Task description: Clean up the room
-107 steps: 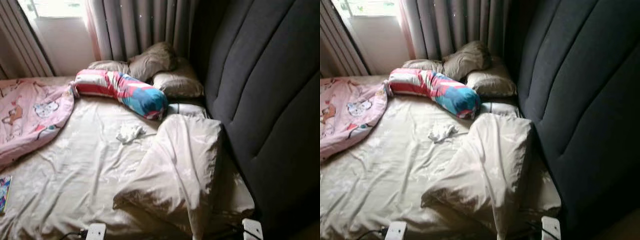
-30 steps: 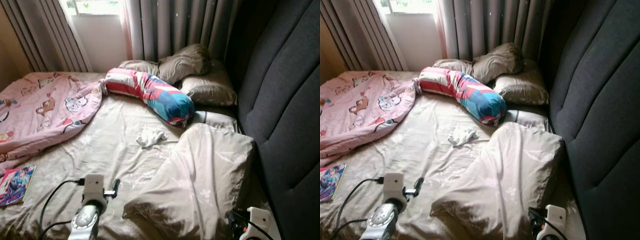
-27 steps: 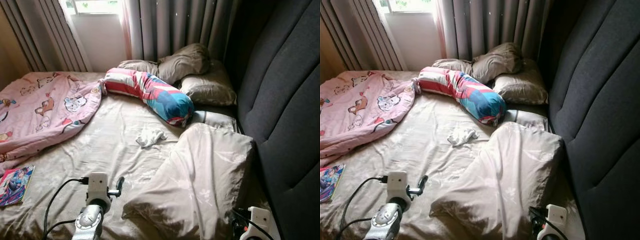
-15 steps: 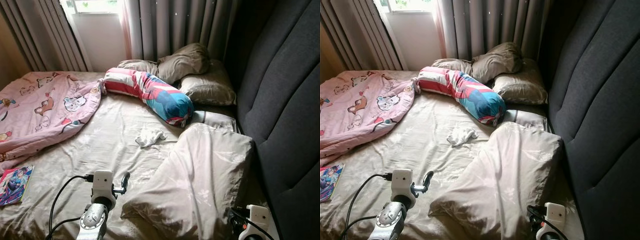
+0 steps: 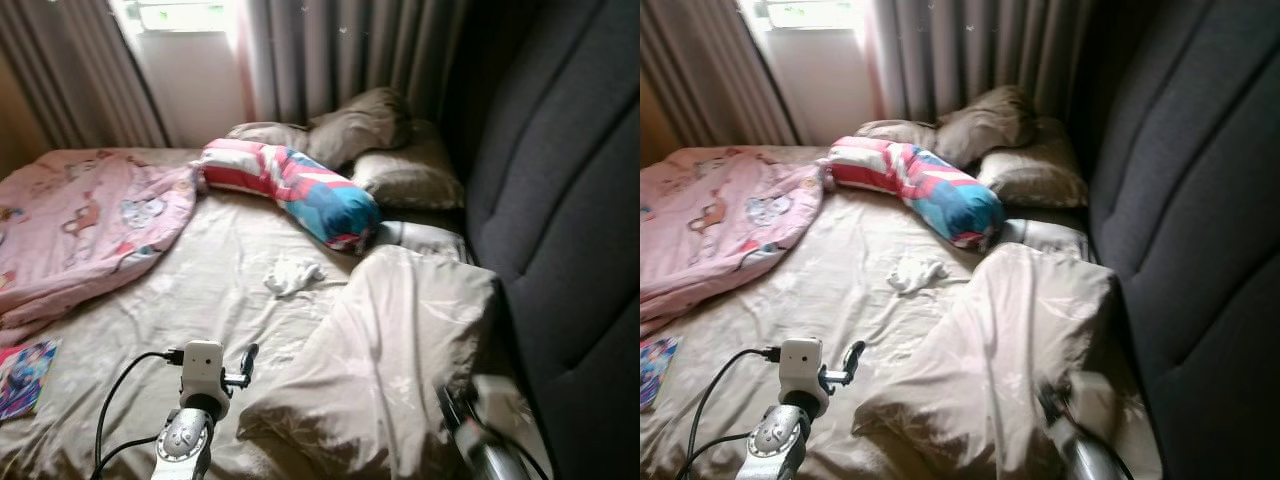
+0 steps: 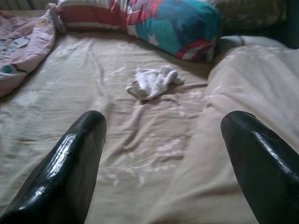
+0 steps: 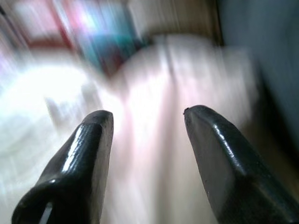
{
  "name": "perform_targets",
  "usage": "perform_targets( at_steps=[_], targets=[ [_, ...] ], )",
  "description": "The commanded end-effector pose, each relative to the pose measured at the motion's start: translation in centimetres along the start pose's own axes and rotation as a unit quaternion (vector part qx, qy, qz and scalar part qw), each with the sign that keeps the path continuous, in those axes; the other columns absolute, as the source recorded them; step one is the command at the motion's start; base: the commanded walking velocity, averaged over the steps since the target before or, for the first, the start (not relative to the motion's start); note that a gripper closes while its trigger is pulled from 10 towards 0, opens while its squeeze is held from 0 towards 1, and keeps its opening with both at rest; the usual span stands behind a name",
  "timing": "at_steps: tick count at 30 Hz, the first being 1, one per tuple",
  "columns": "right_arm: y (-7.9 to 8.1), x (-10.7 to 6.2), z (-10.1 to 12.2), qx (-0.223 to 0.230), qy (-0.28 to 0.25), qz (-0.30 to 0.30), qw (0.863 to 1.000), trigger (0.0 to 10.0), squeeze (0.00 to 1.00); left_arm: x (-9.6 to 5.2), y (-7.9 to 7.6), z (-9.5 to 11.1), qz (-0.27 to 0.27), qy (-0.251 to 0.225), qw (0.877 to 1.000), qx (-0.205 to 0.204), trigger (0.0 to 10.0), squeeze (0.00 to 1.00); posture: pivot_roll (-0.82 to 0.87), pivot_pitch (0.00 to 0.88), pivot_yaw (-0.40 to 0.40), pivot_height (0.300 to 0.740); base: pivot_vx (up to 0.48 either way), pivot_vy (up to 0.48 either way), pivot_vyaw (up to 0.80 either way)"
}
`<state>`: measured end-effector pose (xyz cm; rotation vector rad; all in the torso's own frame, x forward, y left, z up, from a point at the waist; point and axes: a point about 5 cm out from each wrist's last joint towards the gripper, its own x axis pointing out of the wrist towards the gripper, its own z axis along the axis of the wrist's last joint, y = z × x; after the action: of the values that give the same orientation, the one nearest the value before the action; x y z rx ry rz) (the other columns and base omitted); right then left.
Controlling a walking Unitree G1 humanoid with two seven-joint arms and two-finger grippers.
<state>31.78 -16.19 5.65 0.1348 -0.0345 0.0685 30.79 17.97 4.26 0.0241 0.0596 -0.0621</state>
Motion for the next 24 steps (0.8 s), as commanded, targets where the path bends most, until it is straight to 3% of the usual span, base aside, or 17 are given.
perform_targets(
  at_steps=[1,18,22,24],
  targets=[
    [-0.2,0.3,1.0,-0.008,-0.029,-0.009,1.0,10.0,0.0,-0.3,0.7,0.0,0.011,-0.003,1.0,-0.001,10.0,0.0,-0.07,0.006,0.022,0.74,0.0,0.0,0.0],
    [-1.5,0.3,1.9,-0.045,-0.048,-0.044,0.997,10.0,0.0,0.7,1.5,1.7,0.021,-0.032,0.999,0.002,10.0,0.0,-0.06,0.013,0.015,0.74,0.0,0.0,0.0],
    [-1.2,0.1,1.0,-0.006,-0.029,-0.048,0.998,10.0,0.0,1.6,1.6,2.9,0.022,-0.044,0.999,0.001,10.0,0.0,-0.04,0.03,0.012,0.74,0.0,0.0,0.0],
    [-1.1,0.0,0.7,-0.013,-0.022,-0.045,0.999,10.0,0.0,1.7,1.6,3.0,0.021,-0.047,0.999,0.002,10.0,0.0,-0.04,0.034,0.009,0.74,0.0,0.0,0.0]
  ],
)
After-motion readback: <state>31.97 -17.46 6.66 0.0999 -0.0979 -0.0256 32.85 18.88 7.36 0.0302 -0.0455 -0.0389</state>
